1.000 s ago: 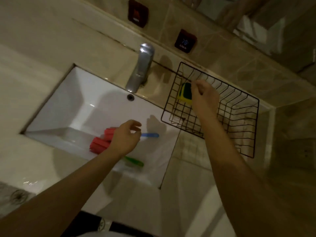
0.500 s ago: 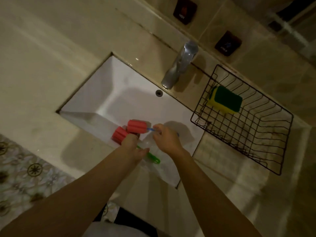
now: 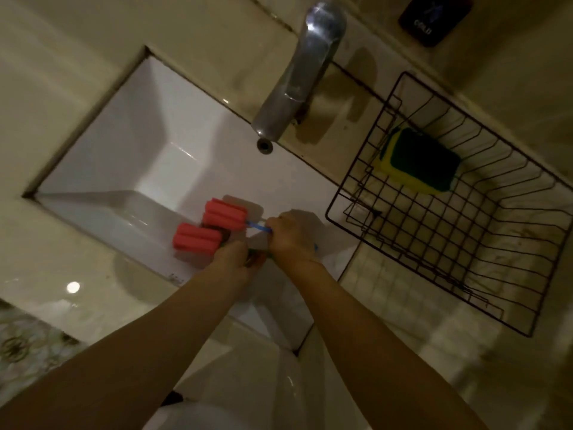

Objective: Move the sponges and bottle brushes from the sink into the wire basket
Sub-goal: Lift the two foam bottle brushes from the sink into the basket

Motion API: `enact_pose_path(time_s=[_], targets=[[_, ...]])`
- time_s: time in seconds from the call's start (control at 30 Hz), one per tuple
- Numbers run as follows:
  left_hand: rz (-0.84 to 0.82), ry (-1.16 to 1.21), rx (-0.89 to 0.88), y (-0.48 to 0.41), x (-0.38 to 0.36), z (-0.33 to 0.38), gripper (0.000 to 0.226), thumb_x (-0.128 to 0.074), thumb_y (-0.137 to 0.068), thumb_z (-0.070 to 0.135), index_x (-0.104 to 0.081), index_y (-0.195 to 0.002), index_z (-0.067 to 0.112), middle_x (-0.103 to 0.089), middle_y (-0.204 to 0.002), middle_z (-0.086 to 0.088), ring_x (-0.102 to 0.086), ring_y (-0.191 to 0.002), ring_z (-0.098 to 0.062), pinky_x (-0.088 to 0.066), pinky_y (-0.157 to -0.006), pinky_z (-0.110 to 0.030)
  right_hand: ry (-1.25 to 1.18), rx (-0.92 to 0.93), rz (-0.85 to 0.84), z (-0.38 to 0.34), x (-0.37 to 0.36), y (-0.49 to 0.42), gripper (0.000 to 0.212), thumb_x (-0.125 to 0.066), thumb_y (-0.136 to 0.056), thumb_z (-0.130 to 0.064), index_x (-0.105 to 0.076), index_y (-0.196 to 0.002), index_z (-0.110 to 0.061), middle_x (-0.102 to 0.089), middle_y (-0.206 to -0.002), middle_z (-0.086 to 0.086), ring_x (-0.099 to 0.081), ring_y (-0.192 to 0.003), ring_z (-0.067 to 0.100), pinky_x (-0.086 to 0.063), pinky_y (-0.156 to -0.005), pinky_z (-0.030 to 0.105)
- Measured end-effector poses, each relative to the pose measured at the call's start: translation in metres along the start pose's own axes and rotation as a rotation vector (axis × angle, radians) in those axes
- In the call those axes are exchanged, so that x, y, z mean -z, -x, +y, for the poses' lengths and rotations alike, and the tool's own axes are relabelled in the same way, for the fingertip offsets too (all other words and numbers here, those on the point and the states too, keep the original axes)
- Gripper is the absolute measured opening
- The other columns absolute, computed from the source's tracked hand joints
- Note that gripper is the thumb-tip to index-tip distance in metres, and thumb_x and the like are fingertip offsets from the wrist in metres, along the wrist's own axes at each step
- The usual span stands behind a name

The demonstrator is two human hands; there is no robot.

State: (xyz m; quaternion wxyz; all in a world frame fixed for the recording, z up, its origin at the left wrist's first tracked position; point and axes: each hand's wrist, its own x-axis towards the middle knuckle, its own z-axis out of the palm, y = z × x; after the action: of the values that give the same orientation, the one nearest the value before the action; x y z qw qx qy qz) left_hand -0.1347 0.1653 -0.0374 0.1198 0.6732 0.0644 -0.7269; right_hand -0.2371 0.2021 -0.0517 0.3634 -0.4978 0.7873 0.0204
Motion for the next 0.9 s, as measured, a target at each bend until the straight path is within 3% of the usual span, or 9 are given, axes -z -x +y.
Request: enact_pose_path(time_s=[0.07,0.13,0.2,0.3,0.4,0.5,0.57,0.7,0.9], targets=[[-0.010,-0.057,-0.035,0.009,-0.002,-0.003,0.015,-0.047,-0.096,0.001,-0.062,-0.098,0.001,-0.061,-0.086,-0.015,-0.060,-0.075,-0.025,-0.058,-0.060,-0.035,-0.056,-0.047,0.052,-0.001,0.007,0.013,0.022,-0.049,-0.089,-0.006,-0.065,-0.105,-0.006,-0.058,-0.107,0.019,-0.056,-0.096,0.035,-0.045,-0.070,0.035],[-0.016,-0.102,-0.072,0.021,0.000,-0.003,0.029,-0.040,-0.097,-0.002,-0.056,-0.120,0.000,-0.058,-0.086,-0.015,-0.058,-0.074,-0.026,-0.056,-0.069,-0.039,-0.104,-0.102,0.094,-0.007,0.015,0.027,0.020,-0.049,-0.087,-0.006,-0.065,-0.099,-0.008,-0.059,-0.104,0.016,-0.058,-0.093,0.034,-0.044,-0.067,0.032],[-0.050,-0.167,-0.112,0.036,0.002,-0.003,0.035,-0.038,-0.097,-0.004,-0.051,-0.129,-0.001,-0.059,-0.089,-0.016,-0.059,-0.077,-0.027,-0.054,-0.079,-0.041,-0.164,-0.129,0.159,-0.014,0.022,0.044,0.018,-0.050,-0.086,-0.008,-0.065,-0.095,-0.011,-0.059,-0.100,0.014,-0.058,-0.089,0.032,-0.039,-0.064,0.030],[-0.140,-0.293,-0.143,0.066,0.009,-0.006,0.037,-0.043,-0.097,0.002,-0.047,-0.133,-0.003,-0.064,-0.110,-0.019,-0.064,-0.106,-0.031,-0.054,-0.080,-0.034,-0.228,-0.136,0.284,-0.030,0.030,0.075,0.021,-0.052,-0.086,-0.007,-0.068,-0.099,-0.009,-0.060,-0.098,0.016,-0.058,-0.087,0.032,-0.042,-0.063,0.033],[-0.237,-0.369,-0.180,0.097,0.024,-0.012,0.038,-0.046,-0.097,0.006,-0.047,-0.134,-0.004,-0.061,-0.091,-0.011,-0.057,-0.123,-0.033,-0.053,-0.079,-0.032,-0.241,-0.200,0.381,-0.047,0.034,0.107,0.021,-0.055,-0.088,-0.010,-0.070,-0.102,-0.010,-0.063,-0.099,0.014,-0.059,-0.085,0.027,-0.046,-0.065,0.031],[-0.328,-0.376,-0.163,0.128,0.041,-0.019,0.015,-0.047,-0.097,0.006,-0.055,-0.109,0.001,-0.057,-0.090,-0.014,-0.063,-0.105,-0.031,-0.055,-0.069,-0.034,-0.273,-0.260,0.519,-0.061,0.037,0.143,0.018,-0.058,-0.088,-0.012,-0.069,-0.102,-0.014,-0.064,-0.098,0.009,-0.053,-0.077,0.016,-0.040,-0.064,0.027],[-0.388,-0.329,-0.124,0.146,0.048,-0.025,0.008,-0.047,-0.097,0.003,-0.055,-0.099,0.000,-0.055,-0.095,-0.018,-0.062,-0.087,-0.029,-0.054,-0.066,-0.038,-0.286,-0.266,0.593,-0.068,0.042,0.166,0.021,-0.059,-0.087,-0.011,-0.069,-0.105,-0.016,-0.065,-0.098,0.008,-0.058,-0.082,0.019,-0.050,-0.069,0.033],[-0.479,-0.409,-0.164,0.173,0.048,-0.035,0.014,-0.049,-0.097,0.004,-0.056,-0.109,0.000,-0.057,-0.101,-0.019,-0.062,-0.087,-0.029,-0.057,-0.068,-0.036,-0.292,-0.296,0.732,-0.064,0.069,0.200,0.020,-0.061,-0.087,-0.010,-0.070,-0.103,-0.015,-0.066,-0.099,0.009,-0.062,-0.088,0.024,-0.056,-0.075,0.038],[-0.574,-0.520,-0.195,0.202,0.015,-0.049,0.013,-0.049,-0.097,0.008,-0.058,-0.091,0.002,-0.057,-0.095,-0.016,-0.062,-0.079,-0.024,-0.061,-0.071,-0.036,-0.253,-0.350,0.857,-0.015,0.129,0.224,0.017,-0.062,-0.086,-0.010,-0.074,-0.093,-0.019,-0.069,-0.084,0.005,-0.062,-0.075,0.023,-0.050,-0.062,0.032]])
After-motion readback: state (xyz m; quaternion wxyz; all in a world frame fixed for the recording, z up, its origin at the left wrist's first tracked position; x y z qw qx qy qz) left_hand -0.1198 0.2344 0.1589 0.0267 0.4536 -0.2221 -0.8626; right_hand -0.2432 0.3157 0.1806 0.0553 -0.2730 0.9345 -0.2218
